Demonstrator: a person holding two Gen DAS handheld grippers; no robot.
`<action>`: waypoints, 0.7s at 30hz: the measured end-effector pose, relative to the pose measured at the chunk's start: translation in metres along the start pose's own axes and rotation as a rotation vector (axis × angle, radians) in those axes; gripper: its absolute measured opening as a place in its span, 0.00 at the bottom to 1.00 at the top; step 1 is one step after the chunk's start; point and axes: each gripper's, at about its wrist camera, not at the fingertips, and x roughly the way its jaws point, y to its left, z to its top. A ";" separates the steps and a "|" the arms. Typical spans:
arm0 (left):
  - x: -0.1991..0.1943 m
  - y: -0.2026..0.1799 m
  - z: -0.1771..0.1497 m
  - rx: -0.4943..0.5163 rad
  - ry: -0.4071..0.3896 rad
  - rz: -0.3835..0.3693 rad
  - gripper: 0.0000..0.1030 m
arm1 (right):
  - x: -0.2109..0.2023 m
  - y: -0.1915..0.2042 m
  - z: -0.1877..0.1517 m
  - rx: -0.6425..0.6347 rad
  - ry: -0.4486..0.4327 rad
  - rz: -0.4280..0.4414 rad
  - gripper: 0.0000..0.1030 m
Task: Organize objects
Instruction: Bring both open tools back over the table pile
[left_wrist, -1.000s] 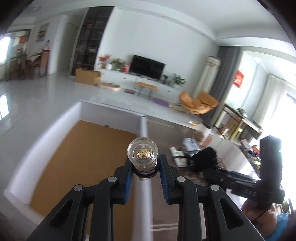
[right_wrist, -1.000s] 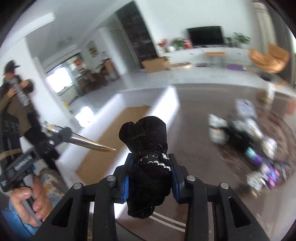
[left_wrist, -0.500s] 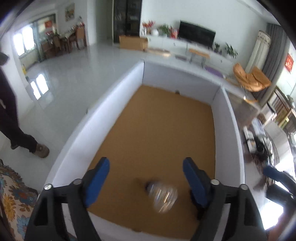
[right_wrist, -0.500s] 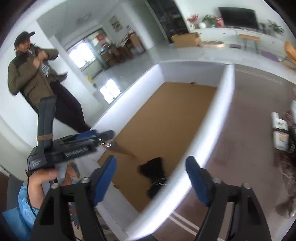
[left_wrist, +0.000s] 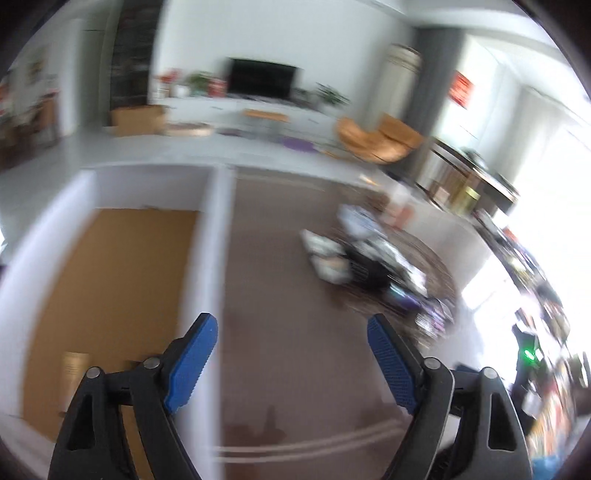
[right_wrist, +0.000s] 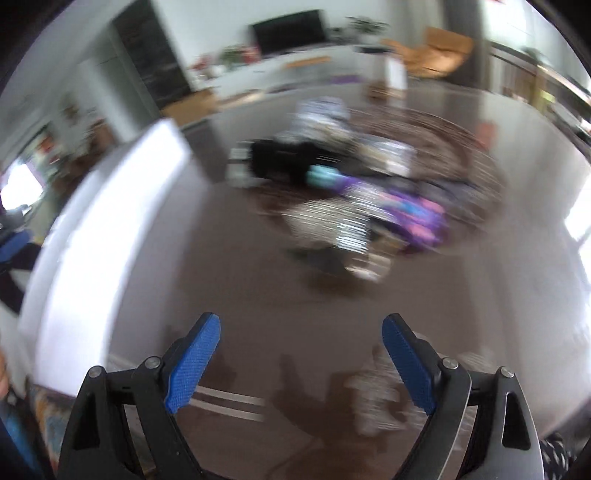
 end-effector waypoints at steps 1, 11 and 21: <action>0.003 -0.016 -0.009 0.014 0.019 -0.013 0.86 | 0.002 -0.015 -0.002 0.023 0.005 -0.041 0.87; 0.123 -0.071 -0.053 0.115 0.178 0.043 0.86 | 0.038 -0.057 0.000 -0.034 0.082 -0.220 0.92; 0.152 -0.058 -0.057 0.075 0.194 0.095 0.86 | 0.046 -0.062 0.008 -0.023 0.033 -0.244 1.00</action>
